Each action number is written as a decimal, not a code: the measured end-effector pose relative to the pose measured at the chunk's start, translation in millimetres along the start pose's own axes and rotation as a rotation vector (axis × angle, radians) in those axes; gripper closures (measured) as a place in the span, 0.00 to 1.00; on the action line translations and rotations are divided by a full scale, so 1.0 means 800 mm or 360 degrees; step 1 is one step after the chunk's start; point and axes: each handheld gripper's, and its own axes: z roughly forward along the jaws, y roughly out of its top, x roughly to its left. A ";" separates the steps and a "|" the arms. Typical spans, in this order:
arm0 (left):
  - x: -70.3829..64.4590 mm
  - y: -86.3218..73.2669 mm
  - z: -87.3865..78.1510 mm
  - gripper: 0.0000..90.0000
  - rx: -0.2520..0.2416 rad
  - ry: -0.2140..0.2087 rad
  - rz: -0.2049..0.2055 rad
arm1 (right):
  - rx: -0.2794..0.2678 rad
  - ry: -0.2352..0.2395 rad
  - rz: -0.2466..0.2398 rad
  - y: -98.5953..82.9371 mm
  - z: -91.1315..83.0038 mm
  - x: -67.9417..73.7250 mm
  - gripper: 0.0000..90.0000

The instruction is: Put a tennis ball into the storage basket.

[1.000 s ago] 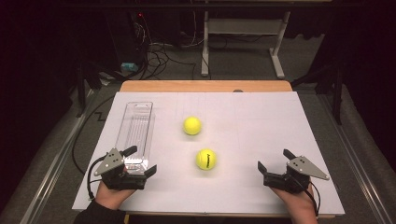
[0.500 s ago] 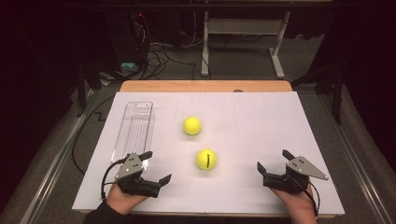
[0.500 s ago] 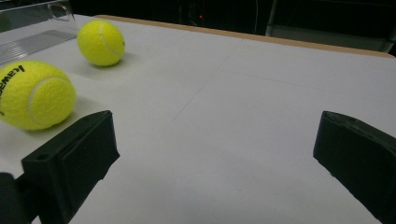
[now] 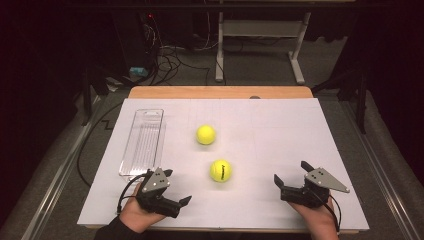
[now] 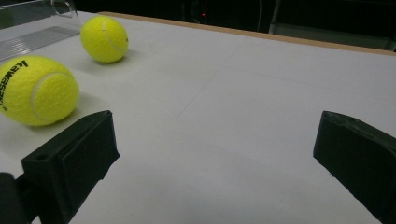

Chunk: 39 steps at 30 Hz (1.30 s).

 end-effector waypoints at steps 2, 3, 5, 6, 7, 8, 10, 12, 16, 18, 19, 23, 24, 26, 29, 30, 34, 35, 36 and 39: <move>0.000 0.000 0.003 0.01 0.0040 -0.0001 -0.0004 | 0.0003 0.0002 0.0000 0.000 0.001 0.001 0.00; 0.000 0.000 0.005 0.01 0.0056 -0.0002 -0.0011 | 0.0001 0.0001 -0.0007 -0.001 0.001 0.001 0.00; 0.000 0.000 0.007 0.01 0.0079 -0.0002 -0.0013 | 0.0003 0.0005 -0.0012 -0.001 0.002 0.002 0.00; 0.000 0.001 0.010 0.01 0.0105 -0.0003 -0.0026 | 0.0003 0.0008 -0.0015 0.000 0.002 0.003 0.00; 0.000 0.001 0.011 0.01 0.0126 -0.0003 -0.0022 | 0.0001 0.0011 -0.0016 0.000 0.002 0.003 0.00; 0.000 0.001 0.012 0.01 0.0139 0.0001 -0.0028 | 0.0000 0.0013 -0.0020 0.000 0.003 0.003 0.00; 0.001 0.003 0.015 0.01 0.0173 0.0006 -0.0034 | 0.0001 0.0024 -0.0016 0.001 0.003 0.003 0.00; 0.002 0.007 0.017 0.01 0.0205 0.0011 -0.0046 | 0.0009 0.0031 -0.0019 0.001 0.003 0.003 0.00; 0.004 0.018 0.019 0.01 0.0266 0.0019 -0.0075 | -0.0004 0.0039 -0.0008 0.000 -0.002 -0.002 0.00; 0.005 0.024 0.019 0.01 0.0303 0.0016 -0.0088 | -0.0012 0.0043 -0.0008 0.000 -0.005 -0.005 0.00; 0.005 0.027 0.019 0.01 0.0329 0.0012 -0.0089 | -0.0015 0.0043 -0.0011 -0.001 -0.006 -0.005 0.00; 0.005 0.036 0.024 0.01 0.0436 -0.0005 -0.0078 | -0.0022 0.0051 -0.0005 -0.002 -0.010 -0.008 0.00; 0.005 0.038 0.026 0.01 0.0461 -0.0002 -0.0068 | -0.0022 0.0050 -0.0005 -0.002 -0.011 -0.009 0.00; 0.005 0.042 0.028 0.01 0.0516 0.0002 -0.0054 | -0.0023 0.0047 0.0005 -0.002 -0.013 -0.009 0.00; 0.003 0.050 0.030 0.01 0.0591 0.0024 -0.0017 | -0.0024 0.0048 0.0006 -0.004 -0.015 -0.009 0.00; 0.003 0.052 0.031 0.01 0.0610 0.0026 -0.0008 | -0.0021 0.0048 0.0006 -0.004 -0.015 -0.009 0.00; 0.004 0.061 0.033 0.01 0.0700 0.0025 0.0019 | -0.0016 0.0050 -0.0002 -0.005 -0.015 -0.008 0.00; 0.005 0.062 0.033 0.01 0.0718 0.0026 0.0024 | -0.0016 0.0050 -0.0006 -0.005 -0.015 -0.007 0.00; 0.005 0.064 0.034 0.01 0.0738 0.0028 0.0029 | -0.0012 0.0051 -0.0007 -0.005 -0.015 -0.007 0.00; 0.006 0.069 0.035 0.01 0.0802 0.0021 0.0049 | -0.0006 0.0061 -0.0015 -0.006 -0.015 -0.005 0.00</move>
